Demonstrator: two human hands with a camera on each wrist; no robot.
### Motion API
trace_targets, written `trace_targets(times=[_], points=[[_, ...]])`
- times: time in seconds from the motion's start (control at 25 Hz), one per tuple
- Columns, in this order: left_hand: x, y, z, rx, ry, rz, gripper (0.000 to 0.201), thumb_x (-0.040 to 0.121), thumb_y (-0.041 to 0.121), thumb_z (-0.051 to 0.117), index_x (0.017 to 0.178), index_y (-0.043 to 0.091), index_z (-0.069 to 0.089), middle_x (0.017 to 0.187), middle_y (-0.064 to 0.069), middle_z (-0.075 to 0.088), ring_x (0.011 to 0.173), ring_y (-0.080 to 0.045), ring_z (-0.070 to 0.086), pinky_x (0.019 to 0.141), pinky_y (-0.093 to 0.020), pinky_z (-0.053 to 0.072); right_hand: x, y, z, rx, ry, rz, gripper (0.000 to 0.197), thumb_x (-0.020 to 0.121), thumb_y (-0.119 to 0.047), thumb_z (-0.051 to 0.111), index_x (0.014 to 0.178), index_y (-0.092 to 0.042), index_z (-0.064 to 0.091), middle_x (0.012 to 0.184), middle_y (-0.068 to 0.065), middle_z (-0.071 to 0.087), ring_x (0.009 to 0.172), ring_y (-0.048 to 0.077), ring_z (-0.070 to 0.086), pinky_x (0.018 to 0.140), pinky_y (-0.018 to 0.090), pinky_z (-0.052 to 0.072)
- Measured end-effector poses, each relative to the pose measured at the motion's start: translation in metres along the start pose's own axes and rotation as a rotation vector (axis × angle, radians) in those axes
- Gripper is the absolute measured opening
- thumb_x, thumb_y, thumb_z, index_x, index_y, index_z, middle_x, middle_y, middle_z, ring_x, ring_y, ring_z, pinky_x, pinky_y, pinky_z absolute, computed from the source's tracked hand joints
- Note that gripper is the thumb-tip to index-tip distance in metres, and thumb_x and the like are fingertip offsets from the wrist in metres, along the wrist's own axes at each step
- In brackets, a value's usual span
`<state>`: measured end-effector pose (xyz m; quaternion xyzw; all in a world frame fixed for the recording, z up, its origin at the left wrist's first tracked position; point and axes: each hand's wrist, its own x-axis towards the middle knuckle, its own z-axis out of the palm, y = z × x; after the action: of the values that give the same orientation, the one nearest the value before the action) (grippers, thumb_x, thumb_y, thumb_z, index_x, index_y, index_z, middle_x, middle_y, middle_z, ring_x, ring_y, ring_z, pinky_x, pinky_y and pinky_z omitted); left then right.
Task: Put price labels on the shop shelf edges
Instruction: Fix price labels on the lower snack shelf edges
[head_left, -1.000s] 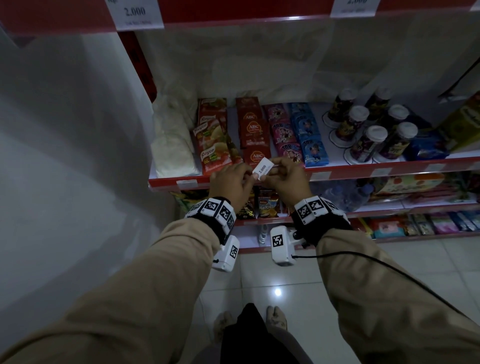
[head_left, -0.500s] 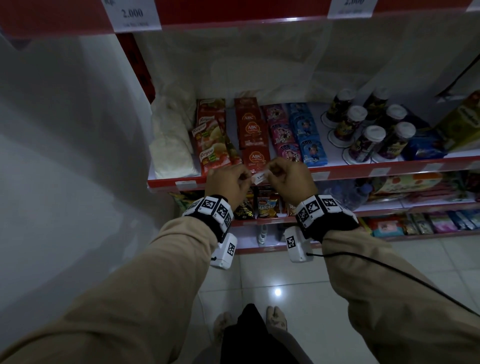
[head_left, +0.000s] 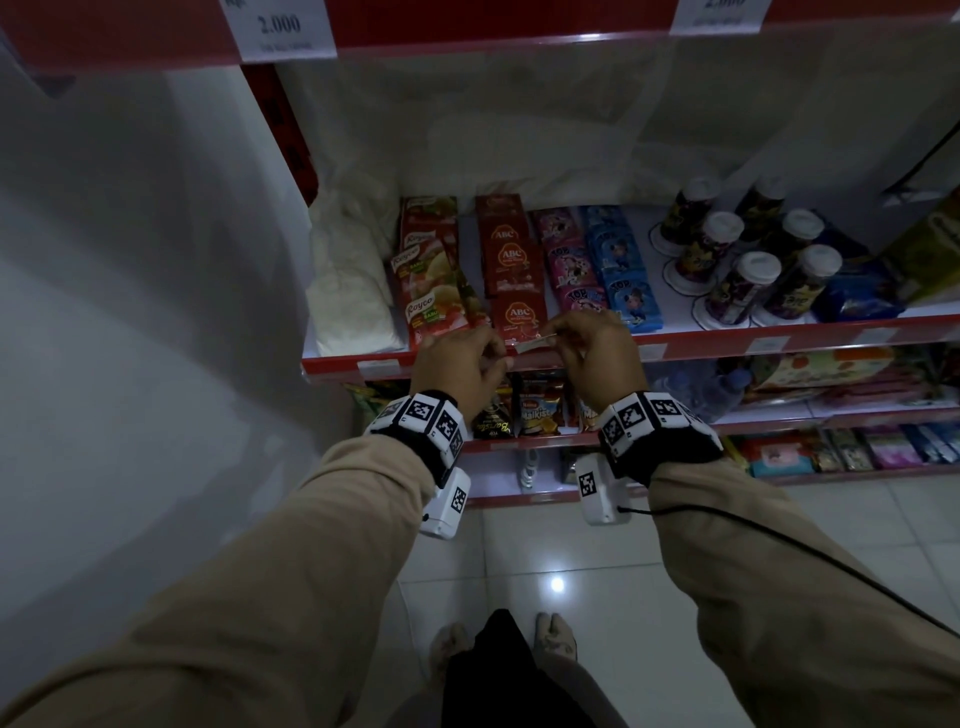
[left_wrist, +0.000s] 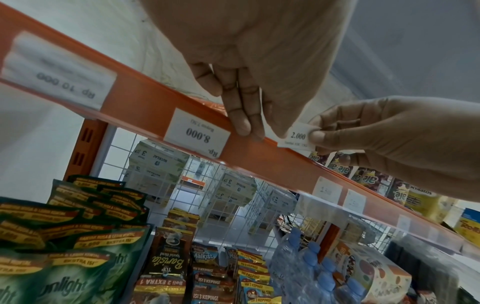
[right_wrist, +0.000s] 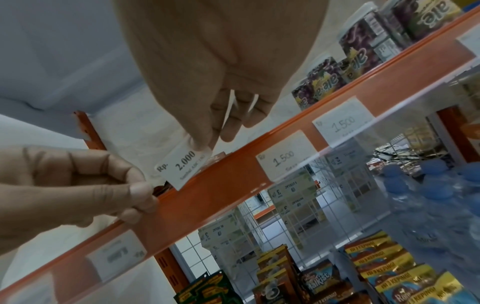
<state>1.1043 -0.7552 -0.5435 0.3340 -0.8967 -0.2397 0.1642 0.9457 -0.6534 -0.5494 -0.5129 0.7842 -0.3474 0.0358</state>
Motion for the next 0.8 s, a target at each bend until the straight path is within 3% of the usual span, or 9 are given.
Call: trace_targets(times=[0.16, 0.28, 0.4, 0.56, 0.68, 0.8], points=[[0.0, 0.001, 0.002, -0.063, -0.02, 0.008, 0.021, 0.084, 0.03, 0.065, 0.102, 0.022, 0.059, 0.086, 0.008, 0.066, 0.083, -0.016, 0.062, 0.083, -0.039, 0.05, -0.003, 0.002, 0.005, 0.012, -0.019, 0.019, 0.013, 0.085, -0.009, 0.064, 0.094, -0.016, 0.07, 0.09, 0.004, 0.07, 0.091, 0.026, 0.054, 0.079, 0.034, 0.041], [0.001, 0.0, 0.005, 0.027, -0.051, 0.044, 0.025, 0.088, 0.03, 0.061, 0.111, 0.022, 0.06, 0.097, 0.003, 0.064, 0.095, -0.021, 0.058, 0.088, -0.042, 0.046, -0.006, 0.002, 0.01, -0.011, -0.02, 0.05, 0.013, 0.083, -0.01, 0.065, 0.094, -0.017, 0.07, 0.094, 0.006, 0.069, 0.098, 0.028, 0.052, 0.081, 0.038, 0.042], [0.004, 0.001, 0.009, 0.183, -0.089, 0.044, 0.023, 0.093, 0.033, 0.054, 0.11, 0.022, 0.063, 0.115, -0.004, 0.06, 0.11, -0.026, 0.052, 0.093, -0.038, 0.039, -0.008, 0.004, 0.012, -0.066, -0.034, 0.056, 0.016, 0.082, -0.01, 0.065, 0.096, -0.015, 0.07, 0.099, 0.009, 0.065, 0.101, 0.031, 0.048, 0.082, 0.04, 0.042], [0.006, 0.004, 0.013, 0.275, -0.089, 0.035, 0.023, 0.095, 0.032, 0.051, 0.11, 0.022, 0.064, 0.112, -0.002, 0.058, 0.11, -0.025, 0.05, 0.091, -0.036, 0.035, -0.011, 0.003, 0.008, -0.204, -0.121, 0.005, 0.024, 0.079, -0.011, 0.063, 0.102, -0.013, 0.067, 0.105, 0.011, 0.062, 0.102, 0.033, 0.047, 0.083, 0.043, 0.042], [0.006, 0.006, 0.013, 0.338, -0.107, 0.045, 0.024, 0.095, 0.032, 0.049, 0.111, 0.022, 0.064, 0.116, -0.002, 0.057, 0.112, -0.025, 0.049, 0.092, -0.037, 0.036, -0.013, 0.0, 0.006, -0.311, -0.119, -0.095, 0.021, 0.078, -0.012, 0.065, 0.099, -0.01, 0.067, 0.1, 0.014, 0.062, 0.097, 0.035, 0.05, 0.079, 0.044, 0.044], [0.007, 0.006, 0.012, 0.377, -0.124, 0.053, 0.026, 0.095, 0.033, 0.047, 0.112, 0.024, 0.064, 0.122, -0.002, 0.056, 0.115, -0.024, 0.048, 0.094, -0.037, 0.034, -0.011, -0.001, 0.005, -0.377, -0.2, -0.104, 0.019, 0.085, -0.014, 0.06, 0.102, -0.009, 0.065, 0.104, 0.013, 0.061, 0.1, 0.034, 0.048, 0.079, 0.042, 0.042]])
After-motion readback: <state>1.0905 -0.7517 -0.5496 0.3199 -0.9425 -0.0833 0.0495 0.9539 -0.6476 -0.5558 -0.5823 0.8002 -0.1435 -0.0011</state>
